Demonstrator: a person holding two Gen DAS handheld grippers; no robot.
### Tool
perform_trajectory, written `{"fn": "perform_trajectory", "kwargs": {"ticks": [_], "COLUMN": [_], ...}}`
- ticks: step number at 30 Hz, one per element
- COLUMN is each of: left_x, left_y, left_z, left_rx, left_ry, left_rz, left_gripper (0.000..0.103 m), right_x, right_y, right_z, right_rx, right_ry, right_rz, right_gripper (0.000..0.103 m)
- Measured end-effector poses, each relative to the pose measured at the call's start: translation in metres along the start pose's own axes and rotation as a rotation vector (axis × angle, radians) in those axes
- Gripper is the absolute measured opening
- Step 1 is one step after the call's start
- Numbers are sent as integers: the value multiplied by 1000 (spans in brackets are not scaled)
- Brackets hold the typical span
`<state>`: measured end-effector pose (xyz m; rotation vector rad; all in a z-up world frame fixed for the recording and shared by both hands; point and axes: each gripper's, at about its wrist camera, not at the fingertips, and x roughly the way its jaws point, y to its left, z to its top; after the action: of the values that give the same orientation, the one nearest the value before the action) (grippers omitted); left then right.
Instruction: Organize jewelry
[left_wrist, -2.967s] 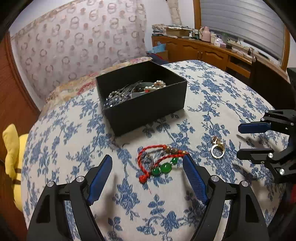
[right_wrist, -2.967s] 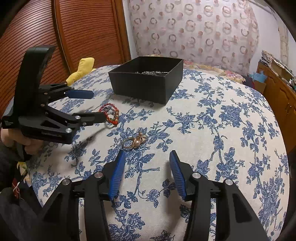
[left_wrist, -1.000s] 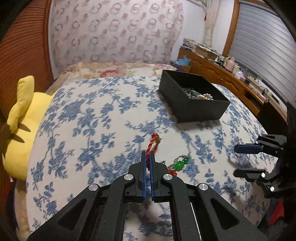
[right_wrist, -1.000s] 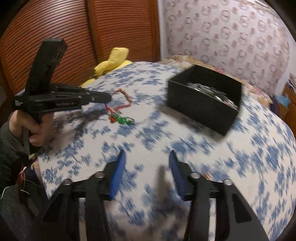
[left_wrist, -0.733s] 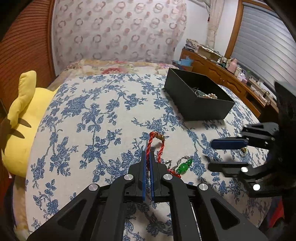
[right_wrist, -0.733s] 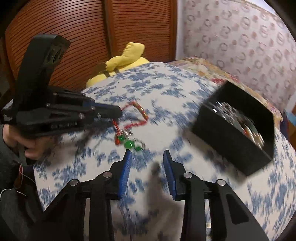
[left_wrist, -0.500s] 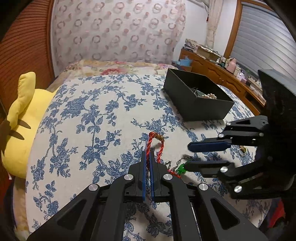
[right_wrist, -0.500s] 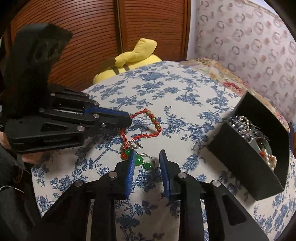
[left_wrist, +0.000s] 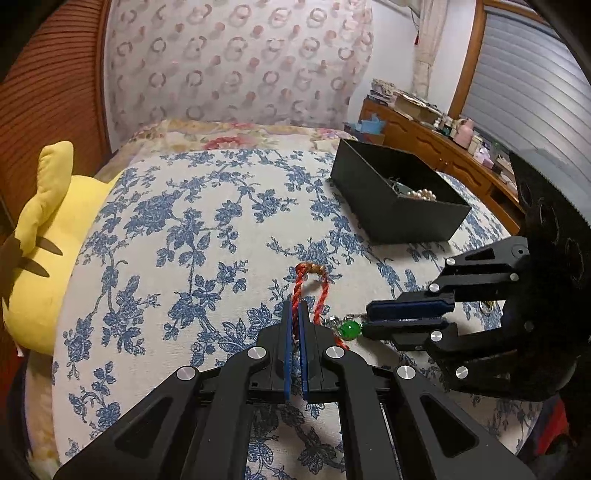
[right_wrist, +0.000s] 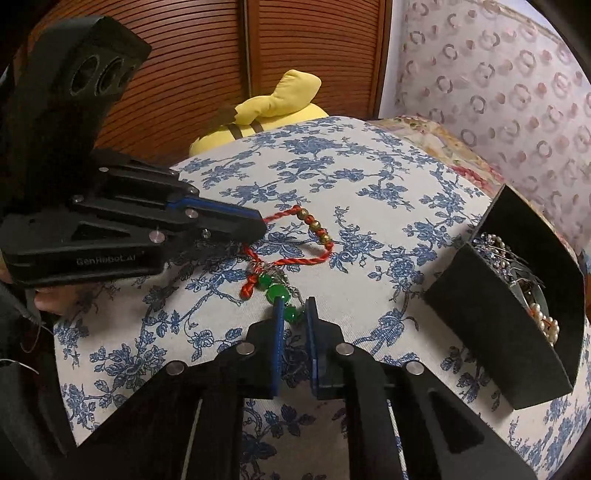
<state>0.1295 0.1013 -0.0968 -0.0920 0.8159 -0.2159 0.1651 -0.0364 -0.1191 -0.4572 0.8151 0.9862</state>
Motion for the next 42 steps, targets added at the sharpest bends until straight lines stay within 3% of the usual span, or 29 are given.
{"fn": "perform_trajectory", "kwargs": {"ticks": [8, 9, 13, 18, 29, 33, 38, 42], "left_x": [2, 2, 1, -1, -12, -17, -30, -41], "left_y": [-6, -7, -9, -17, -12, -13, -20, -33], "left_z": [5, 5, 7, 9, 14, 19, 32, 41], "left_rx": [7, 8, -8, 9, -11, -20, -19, 8], "left_ry": [-3, -3, -19, -26, -63, -78, -105, -128], "left_rz": [13, 13, 22, 10, -5, -19, -62, -74], "left_gripper": [2, 2, 2, 2, 2, 2, 2, 2], "right_x": [-35, -43, -64, -66, -18, -13, -27, -43], "right_y": [-13, -15, -21, -23, -6, -8, -2, 3], "right_z": [-8, -9, -14, -18, -12, -8, -9, -12], "right_rx": [62, 69, 87, 89, 110, 117, 91, 72], "right_ry": [-102, -120, -155, -144, -59, -57, -81, -110], "right_rz": [-31, -38, -56, -64, -16, -19, 6, -13], "right_gripper": [11, 0, 0, 1, 6, 30, 32, 51]}}
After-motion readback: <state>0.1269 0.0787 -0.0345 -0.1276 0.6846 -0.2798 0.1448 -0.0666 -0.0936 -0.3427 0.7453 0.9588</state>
